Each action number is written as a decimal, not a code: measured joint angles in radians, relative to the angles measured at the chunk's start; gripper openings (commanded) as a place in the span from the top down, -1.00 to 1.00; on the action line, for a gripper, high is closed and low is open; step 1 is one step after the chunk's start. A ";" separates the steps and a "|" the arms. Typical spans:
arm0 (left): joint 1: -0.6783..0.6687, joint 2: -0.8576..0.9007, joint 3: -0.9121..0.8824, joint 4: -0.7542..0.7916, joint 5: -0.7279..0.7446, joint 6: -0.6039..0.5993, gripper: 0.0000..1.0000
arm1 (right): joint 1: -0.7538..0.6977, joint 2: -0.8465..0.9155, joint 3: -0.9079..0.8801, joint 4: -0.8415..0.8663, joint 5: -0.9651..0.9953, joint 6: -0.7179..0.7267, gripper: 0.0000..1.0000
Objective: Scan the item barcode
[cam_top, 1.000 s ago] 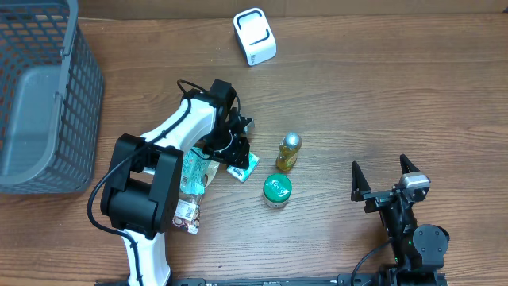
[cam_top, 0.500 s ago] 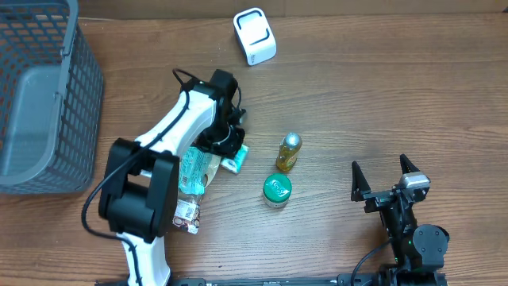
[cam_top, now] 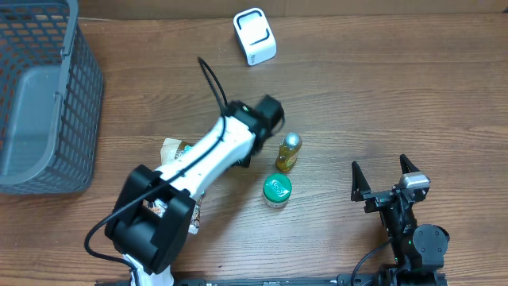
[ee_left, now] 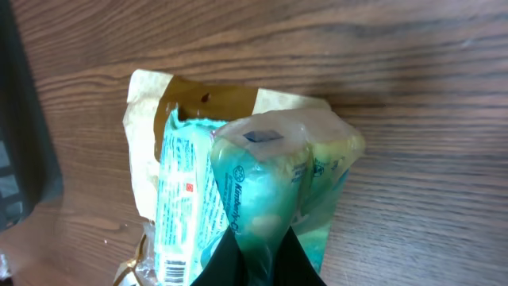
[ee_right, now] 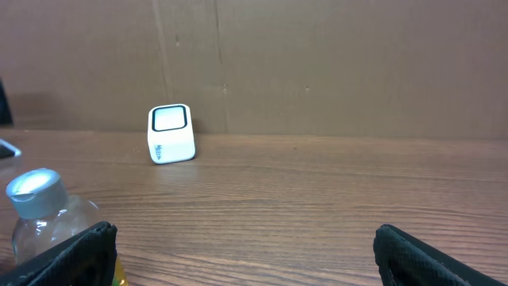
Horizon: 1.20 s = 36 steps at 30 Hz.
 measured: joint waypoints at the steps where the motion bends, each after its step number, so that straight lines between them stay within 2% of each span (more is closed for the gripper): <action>1: -0.011 0.000 -0.021 0.014 -0.019 -0.013 0.91 | 0.000 0.000 0.000 0.000 0.000 0.000 -1.00; 10: -0.028 0.000 -0.146 0.102 -0.088 -0.063 0.91 | 0.000 0.000 0.000 0.000 0.000 0.000 -1.00; 16: -0.028 0.000 -0.159 0.106 -0.099 -0.075 0.53 | 0.000 0.000 0.000 0.000 0.000 0.000 -1.00; 22: -0.028 0.000 -0.159 0.107 -0.092 -0.080 0.42 | 0.000 0.000 0.000 0.001 0.000 -0.001 -1.00; 25: -0.028 0.000 -0.159 0.106 -0.085 -0.079 0.13 | 0.000 0.000 0.000 0.000 0.000 0.000 -1.00; 27: -0.028 0.000 -0.159 0.107 -0.082 -0.080 0.00 | 0.000 0.000 0.000 0.000 0.000 0.000 -1.00; 36: -0.028 0.000 -0.146 0.067 -0.078 -0.082 -0.07 | 0.000 0.000 0.000 0.000 0.000 0.000 -1.00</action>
